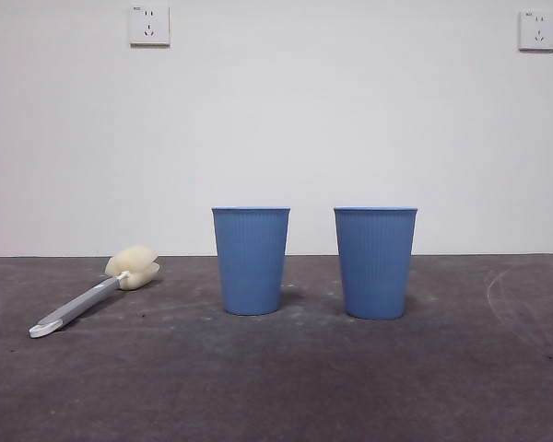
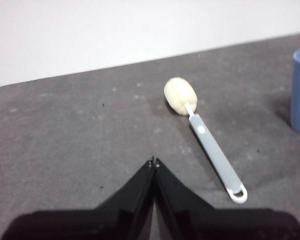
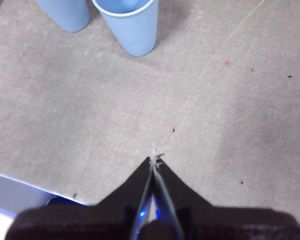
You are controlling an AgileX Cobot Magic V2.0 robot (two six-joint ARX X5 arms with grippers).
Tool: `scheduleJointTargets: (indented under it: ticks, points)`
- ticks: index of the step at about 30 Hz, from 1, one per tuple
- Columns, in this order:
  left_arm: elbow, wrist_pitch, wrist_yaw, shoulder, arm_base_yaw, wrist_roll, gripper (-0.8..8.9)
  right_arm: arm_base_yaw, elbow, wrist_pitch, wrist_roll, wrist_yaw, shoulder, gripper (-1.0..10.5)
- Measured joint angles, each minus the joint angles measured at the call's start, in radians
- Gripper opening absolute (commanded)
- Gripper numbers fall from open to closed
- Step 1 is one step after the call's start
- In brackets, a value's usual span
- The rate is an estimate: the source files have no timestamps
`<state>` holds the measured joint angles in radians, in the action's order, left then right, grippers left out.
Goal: Pick up the cup brush,pick up the cup,insert the brush into the cup,clean the cup,put the cup brush back,put the cup back to the fixed position on the table
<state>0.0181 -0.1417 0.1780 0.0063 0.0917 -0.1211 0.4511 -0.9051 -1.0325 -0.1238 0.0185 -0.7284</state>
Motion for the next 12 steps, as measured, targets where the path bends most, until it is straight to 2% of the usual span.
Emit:
scheduleJointTargets:
  ticks: [12]
  points:
    - [0.000,0.000,0.000,0.029,0.000,0.021,-0.04,0.000,0.000,0.000,0.000,0.000,-0.010,0.0]
